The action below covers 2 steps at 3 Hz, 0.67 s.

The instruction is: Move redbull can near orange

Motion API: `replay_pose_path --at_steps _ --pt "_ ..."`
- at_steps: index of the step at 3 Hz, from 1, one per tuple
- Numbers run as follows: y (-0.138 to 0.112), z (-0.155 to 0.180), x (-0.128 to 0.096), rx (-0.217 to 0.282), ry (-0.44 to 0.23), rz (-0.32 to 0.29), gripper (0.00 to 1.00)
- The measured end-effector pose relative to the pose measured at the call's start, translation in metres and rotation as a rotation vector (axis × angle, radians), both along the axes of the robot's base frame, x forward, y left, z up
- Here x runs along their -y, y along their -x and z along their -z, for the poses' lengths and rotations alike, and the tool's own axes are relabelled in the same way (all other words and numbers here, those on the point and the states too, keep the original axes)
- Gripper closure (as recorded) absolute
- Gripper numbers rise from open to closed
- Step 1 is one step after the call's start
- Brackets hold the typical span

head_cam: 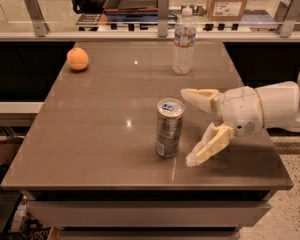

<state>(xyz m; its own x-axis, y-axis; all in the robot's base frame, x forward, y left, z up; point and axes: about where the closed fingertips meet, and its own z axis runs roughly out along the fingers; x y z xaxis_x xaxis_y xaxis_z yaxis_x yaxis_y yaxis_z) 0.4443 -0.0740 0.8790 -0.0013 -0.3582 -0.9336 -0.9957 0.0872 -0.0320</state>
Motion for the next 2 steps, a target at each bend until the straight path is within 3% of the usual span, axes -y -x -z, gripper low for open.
replay_pose_path --at_steps 2 --pt "0.012 0.003 -0.023 -0.027 -0.133 -0.010 0.00"
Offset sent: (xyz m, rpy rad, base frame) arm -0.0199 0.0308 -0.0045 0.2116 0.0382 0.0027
